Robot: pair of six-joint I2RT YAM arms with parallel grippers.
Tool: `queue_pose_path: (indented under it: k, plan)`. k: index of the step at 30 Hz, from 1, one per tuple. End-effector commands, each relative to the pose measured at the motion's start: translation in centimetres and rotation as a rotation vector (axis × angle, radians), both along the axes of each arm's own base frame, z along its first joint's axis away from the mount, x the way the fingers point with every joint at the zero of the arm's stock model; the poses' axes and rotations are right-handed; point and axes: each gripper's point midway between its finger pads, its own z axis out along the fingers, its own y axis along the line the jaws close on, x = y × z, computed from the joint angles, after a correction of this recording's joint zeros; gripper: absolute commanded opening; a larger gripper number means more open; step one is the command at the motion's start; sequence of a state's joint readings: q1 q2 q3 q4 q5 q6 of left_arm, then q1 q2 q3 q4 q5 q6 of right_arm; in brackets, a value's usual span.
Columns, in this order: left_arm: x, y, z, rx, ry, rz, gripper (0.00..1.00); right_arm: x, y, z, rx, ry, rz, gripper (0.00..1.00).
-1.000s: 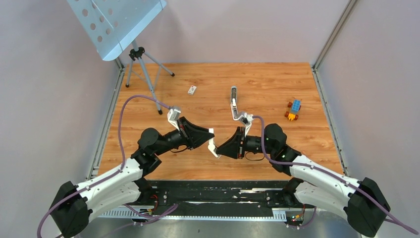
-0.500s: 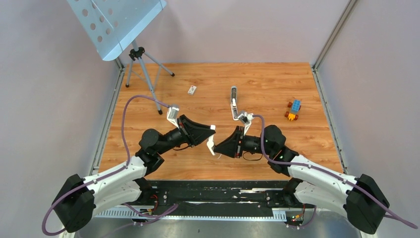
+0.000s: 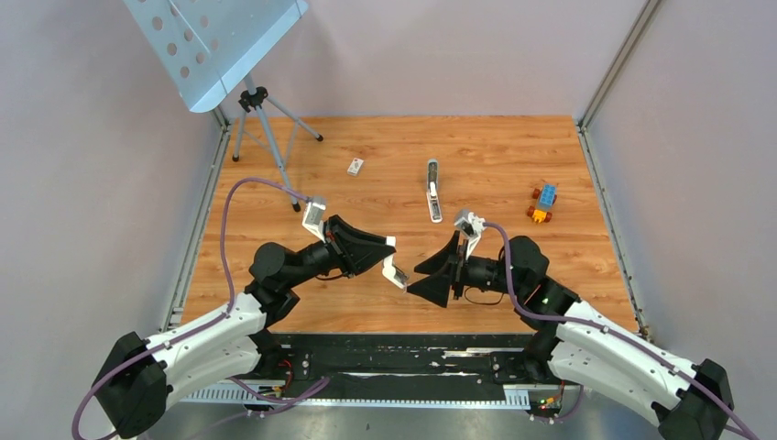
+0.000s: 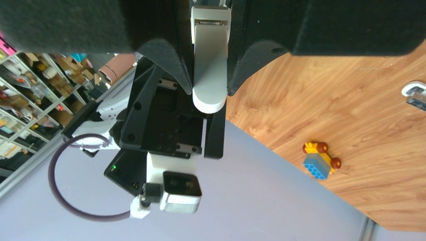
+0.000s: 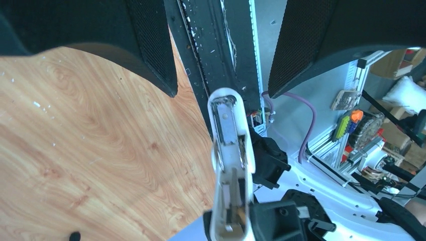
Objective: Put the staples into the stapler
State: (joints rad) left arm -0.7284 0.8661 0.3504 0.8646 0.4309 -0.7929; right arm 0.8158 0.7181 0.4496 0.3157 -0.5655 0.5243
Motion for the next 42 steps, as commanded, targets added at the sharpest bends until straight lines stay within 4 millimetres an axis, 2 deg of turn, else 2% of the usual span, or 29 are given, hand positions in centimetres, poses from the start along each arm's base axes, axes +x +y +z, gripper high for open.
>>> queue_pose_path:
  k: [1, 9, 15, 24, 31, 36, 38, 41, 42]
  plan:
    - [-1.1, 0.0, 0.2, 0.011, -0.044, -0.055, 0.0, -1.1, 0.0, 2.5, 0.002, -0.075, 0.06, 0.73]
    - [-2.3, -0.5, 0.5, 0.005, -0.056, -0.133, 0.0, -0.8, 1.3, 4.7, -0.005, -0.078, 0.111, 0.78]
    - [-2.6, -0.5, 0.7, -0.003, -0.059, -0.149, 0.0, -0.8, 2.7, 5.0, 0.019, -0.049, 0.173, 0.73]
    - [-2.6, -0.6, 0.8, -0.008, -0.061, -0.152, 0.0, -1.3, 4.2, 4.4, 0.024, -0.031, 0.226, 0.65]
    - [-2.5, -0.6, 0.8, -0.011, -0.065, -0.146, 0.0, -1.4, 4.6, 4.4, 0.032, -0.025, 0.236, 0.4]
    - [-1.6, -0.5, 0.1, 0.009, -0.023, -0.099, 0.0, -1.5, 4.3, 4.0, 0.035, -0.019, 0.228, 0.25]
    - [-1.3, -0.4, 0.0, 0.009, -0.007, -0.078, 0.06, -1.6, 4.2, 4.0, 0.037, -0.013, 0.224, 0.17]
    - [-1.1, -0.3, 0.2, -0.001, -0.001, -0.066, 0.19, -1.4, 4.1, 3.8, 0.028, 0.006, 0.202, 0.01]
    - [-1.0, -0.2, 0.3, -0.003, 0.0, -0.062, 0.24, -1.2, 4.1, 3.6, 0.02, 0.013, 0.191, 0.0]
